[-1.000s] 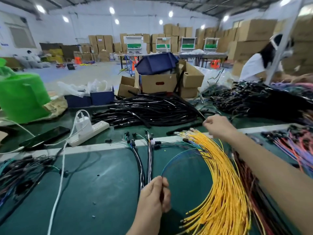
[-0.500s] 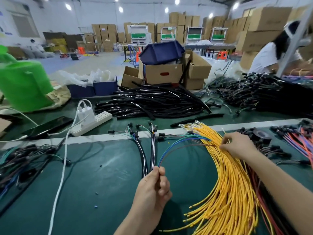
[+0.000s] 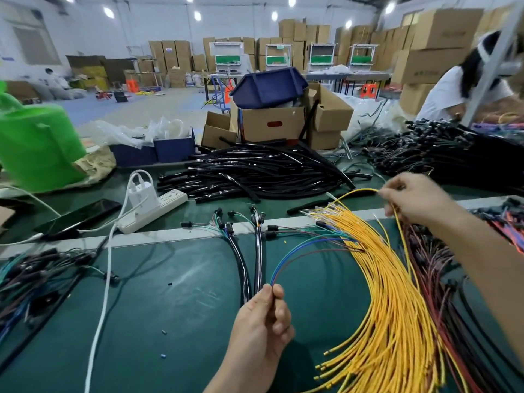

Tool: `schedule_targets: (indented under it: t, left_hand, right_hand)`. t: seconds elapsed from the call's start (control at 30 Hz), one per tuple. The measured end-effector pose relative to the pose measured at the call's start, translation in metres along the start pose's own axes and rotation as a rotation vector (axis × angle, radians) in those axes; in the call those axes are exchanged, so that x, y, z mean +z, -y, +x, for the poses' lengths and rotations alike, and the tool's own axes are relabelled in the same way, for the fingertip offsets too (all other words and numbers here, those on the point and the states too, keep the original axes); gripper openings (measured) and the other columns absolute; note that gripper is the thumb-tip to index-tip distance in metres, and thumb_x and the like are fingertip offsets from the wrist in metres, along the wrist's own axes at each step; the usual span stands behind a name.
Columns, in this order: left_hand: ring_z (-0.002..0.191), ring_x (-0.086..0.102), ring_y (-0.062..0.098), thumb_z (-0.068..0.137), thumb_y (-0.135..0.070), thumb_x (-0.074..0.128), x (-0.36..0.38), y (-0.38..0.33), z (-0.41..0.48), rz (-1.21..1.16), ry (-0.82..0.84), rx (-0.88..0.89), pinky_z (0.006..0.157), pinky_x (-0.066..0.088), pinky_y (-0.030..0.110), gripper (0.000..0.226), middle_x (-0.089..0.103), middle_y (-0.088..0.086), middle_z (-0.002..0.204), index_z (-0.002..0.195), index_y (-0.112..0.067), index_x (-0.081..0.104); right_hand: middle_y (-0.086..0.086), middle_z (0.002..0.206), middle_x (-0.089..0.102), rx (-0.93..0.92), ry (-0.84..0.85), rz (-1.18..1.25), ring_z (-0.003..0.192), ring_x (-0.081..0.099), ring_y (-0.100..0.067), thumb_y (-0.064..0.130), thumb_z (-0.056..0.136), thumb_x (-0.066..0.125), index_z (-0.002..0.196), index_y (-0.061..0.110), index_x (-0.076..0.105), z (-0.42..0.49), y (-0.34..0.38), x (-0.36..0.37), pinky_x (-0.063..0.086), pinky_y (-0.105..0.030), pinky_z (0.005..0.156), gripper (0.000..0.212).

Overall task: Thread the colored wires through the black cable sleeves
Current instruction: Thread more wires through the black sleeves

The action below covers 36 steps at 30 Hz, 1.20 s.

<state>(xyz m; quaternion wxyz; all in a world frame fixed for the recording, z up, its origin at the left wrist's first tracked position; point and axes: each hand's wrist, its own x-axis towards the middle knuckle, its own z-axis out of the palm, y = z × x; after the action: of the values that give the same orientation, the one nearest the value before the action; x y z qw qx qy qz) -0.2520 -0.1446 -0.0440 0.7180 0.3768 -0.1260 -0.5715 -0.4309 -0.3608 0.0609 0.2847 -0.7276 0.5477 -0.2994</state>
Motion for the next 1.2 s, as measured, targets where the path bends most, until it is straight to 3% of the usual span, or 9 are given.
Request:
schedule_targets:
  t: [0.1,0.2,0.27,0.37,0.57,0.7,0.8,0.97,1.2]
  left_hand:
    - [0.034,0.032,0.006,0.079,-0.027,0.051,-0.002,0.0,0.0,0.017,0.021,-0.003,0.033,0.029,0.017,0.018,0.041,-0.001,0.047,0.076,-0.01,0.053]
    - [0.038,0.035,0.008,0.08,-0.029,0.05,-0.004,0.002,0.002,0.034,0.028,0.007,0.035,0.031,0.018,0.02,0.043,0.0,0.05,0.074,-0.011,0.052]
    - [0.041,0.038,0.009,0.081,-0.031,0.049,-0.005,0.005,0.003,0.037,0.029,0.02,0.038,0.034,0.019,0.022,0.045,0.002,0.052,0.074,-0.011,0.05]
    - [0.048,0.05,0.011,0.081,-0.032,0.049,-0.003,0.006,0.003,0.047,0.039,0.036,0.043,0.044,0.021,0.023,0.057,0.006,0.062,0.074,-0.01,0.048]
    - [0.057,0.065,0.022,0.082,-0.028,0.051,-0.001,0.004,-0.004,0.104,0.115,-0.032,0.053,0.056,0.029,0.022,0.068,0.017,0.081,0.074,-0.007,0.054]
    - [0.046,0.055,0.016,0.08,-0.027,0.055,-0.005,0.002,-0.006,0.183,0.143,-0.045,0.046,0.05,0.025,0.025,0.064,0.015,0.071,0.069,-0.01,0.069]
    - [0.046,0.05,0.009,0.079,-0.027,0.057,-0.008,0.003,-0.006,0.286,0.165,-0.042,0.048,0.047,0.019,0.025,0.065,0.012,0.069,0.077,-0.01,0.076]
    - [0.049,0.043,0.007,0.07,-0.021,0.067,-0.01,0.009,-0.005,0.344,0.173,-0.035,0.052,0.042,0.018,0.027,0.064,0.009,0.069,0.087,-0.003,0.076]
    - [0.054,0.047,0.007,0.073,-0.023,0.063,-0.013,0.01,-0.004,0.425,0.137,0.071,0.055,0.043,0.019,0.024,0.059,0.003,0.065,0.089,-0.011,0.077]
  right_hand:
    - [-0.002,0.057,0.065,0.015,0.143,0.407,0.044,0.053,-0.006,0.013,0.09,0.06,0.093,0.008,0.067,-0.014,0.035,-0.018,0.045,-0.017,0.041,0.01]
    - [0.004,0.061,0.066,0.049,0.212,0.594,0.04,0.048,-0.001,0.022,0.09,0.059,0.08,0.013,0.073,-0.026,0.056,-0.016,0.038,-0.013,0.036,0.019]
    - [0.008,0.062,0.066,0.093,0.235,0.698,0.036,0.04,0.0,0.025,0.092,0.056,0.079,0.012,0.072,-0.033,0.06,-0.005,0.031,-0.012,0.031,0.024]
    - [0.001,0.065,0.069,0.135,0.232,0.927,0.033,0.036,-0.001,0.019,0.096,0.051,0.084,0.008,0.06,-0.048,0.057,0.017,0.025,-0.012,0.028,0.018]
    - [-0.005,0.058,0.066,0.048,0.039,0.872,0.036,0.049,-0.012,0.019,0.098,0.05,0.082,0.017,0.053,-0.08,0.037,0.063,0.037,-0.019,0.034,0.017]
    - [-0.003,0.055,0.063,0.023,-0.027,0.893,0.037,0.046,-0.013,0.02,0.097,0.051,0.084,0.017,0.054,-0.084,0.024,0.071,0.036,-0.02,0.035,0.014]
    - [-0.004,0.055,0.063,0.017,-0.069,0.899,0.036,0.046,-0.013,0.02,0.097,0.051,0.084,0.017,0.054,-0.083,0.017,0.071,0.036,-0.02,0.035,0.014]
    - [-0.005,0.056,0.065,0.005,-0.143,0.944,0.036,0.048,-0.014,0.018,0.098,0.05,0.086,0.014,0.052,-0.084,0.012,0.068,0.039,-0.021,0.036,0.014]
    - [-0.009,0.057,0.065,0.031,-0.15,0.939,0.037,0.05,-0.019,0.013,0.099,0.044,0.078,0.014,0.047,-0.085,0.004,0.068,0.04,-0.022,0.037,0.021]
